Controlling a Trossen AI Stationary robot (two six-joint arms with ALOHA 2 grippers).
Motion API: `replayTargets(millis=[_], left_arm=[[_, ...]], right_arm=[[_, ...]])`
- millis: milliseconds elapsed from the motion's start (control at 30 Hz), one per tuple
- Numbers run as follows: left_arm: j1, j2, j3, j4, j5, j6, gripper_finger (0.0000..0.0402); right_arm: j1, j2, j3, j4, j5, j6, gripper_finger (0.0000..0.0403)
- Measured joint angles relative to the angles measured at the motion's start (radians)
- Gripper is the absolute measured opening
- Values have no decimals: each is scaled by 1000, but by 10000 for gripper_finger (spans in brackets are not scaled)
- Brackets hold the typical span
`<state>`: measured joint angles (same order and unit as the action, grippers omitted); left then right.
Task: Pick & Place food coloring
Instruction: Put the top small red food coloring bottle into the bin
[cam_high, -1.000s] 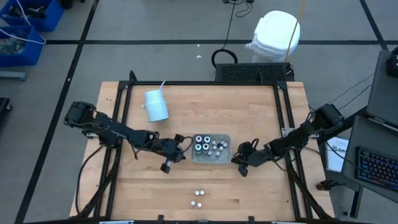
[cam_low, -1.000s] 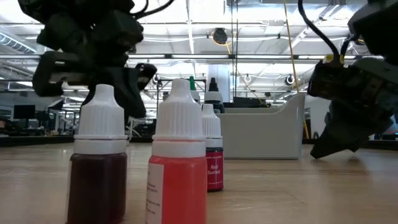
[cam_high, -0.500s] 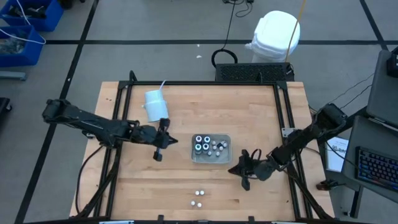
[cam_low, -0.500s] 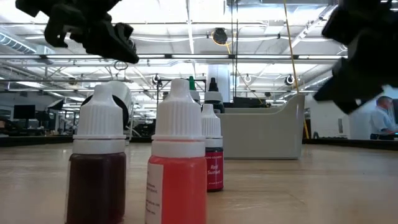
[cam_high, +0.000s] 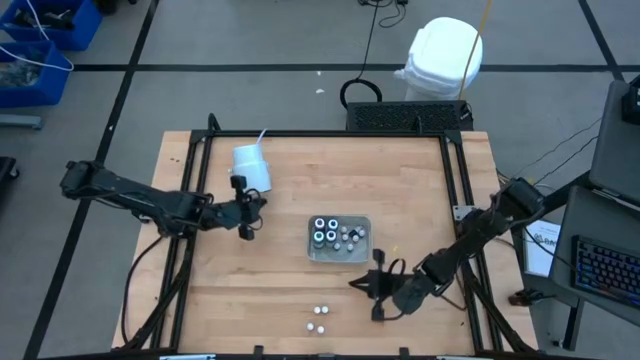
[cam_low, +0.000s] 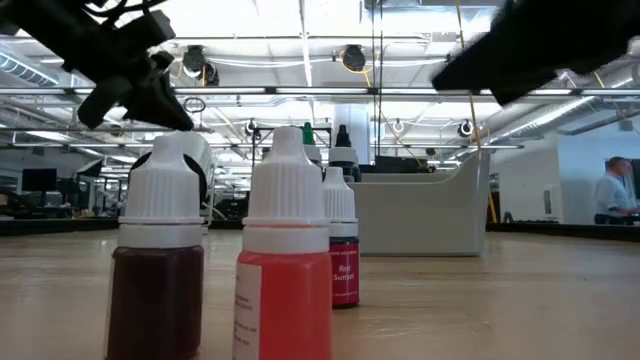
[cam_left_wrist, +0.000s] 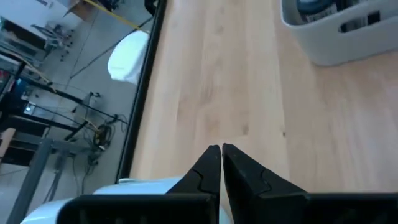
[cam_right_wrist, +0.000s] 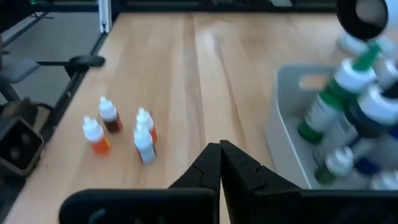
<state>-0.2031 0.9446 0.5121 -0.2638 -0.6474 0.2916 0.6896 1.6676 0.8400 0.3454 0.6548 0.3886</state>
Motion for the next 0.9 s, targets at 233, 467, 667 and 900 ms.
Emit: replayTargets(millis=[233,467,667,900], left_arm=[[0,-26,0,14,32,-26,7],[0,-22,0,13,45,-16,23],[0,-23,0,42,45,-16,41],[0,-22,0,46,69,-17,32]], right_arm=[[-24,159,235,-4,-43,-68,0],[-34,268,546,-281,-83,-44,59],[-31,364,766,-511,-135,58,143],[-6,437,840,-792,-110,220,186]])
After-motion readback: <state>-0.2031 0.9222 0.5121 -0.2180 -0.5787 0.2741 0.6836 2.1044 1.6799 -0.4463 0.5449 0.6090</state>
